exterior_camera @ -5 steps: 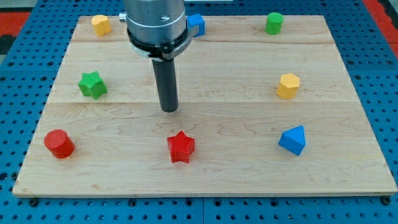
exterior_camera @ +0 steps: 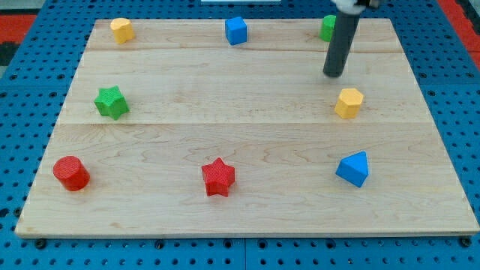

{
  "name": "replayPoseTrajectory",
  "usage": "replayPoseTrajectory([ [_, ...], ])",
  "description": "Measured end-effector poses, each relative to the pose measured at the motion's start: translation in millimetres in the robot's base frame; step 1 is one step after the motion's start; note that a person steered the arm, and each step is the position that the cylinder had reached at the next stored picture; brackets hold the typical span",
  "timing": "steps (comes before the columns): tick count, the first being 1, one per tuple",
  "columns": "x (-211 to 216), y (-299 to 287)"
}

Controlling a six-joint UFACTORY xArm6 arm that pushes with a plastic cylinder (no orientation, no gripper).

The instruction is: Move the green circle to the left of the board

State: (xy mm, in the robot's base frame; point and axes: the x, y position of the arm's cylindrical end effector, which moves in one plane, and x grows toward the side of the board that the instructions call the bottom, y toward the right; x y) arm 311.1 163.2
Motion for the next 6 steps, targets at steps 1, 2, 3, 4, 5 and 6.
replayPoseTrajectory([
  [1, -48.1, 60.7],
  [2, -93.5, 87.9],
  [3, -117.9, 56.9],
  [4, -87.8, 14.5],
  [5, -43.0, -6.9],
  [6, -45.2, -10.7],
])
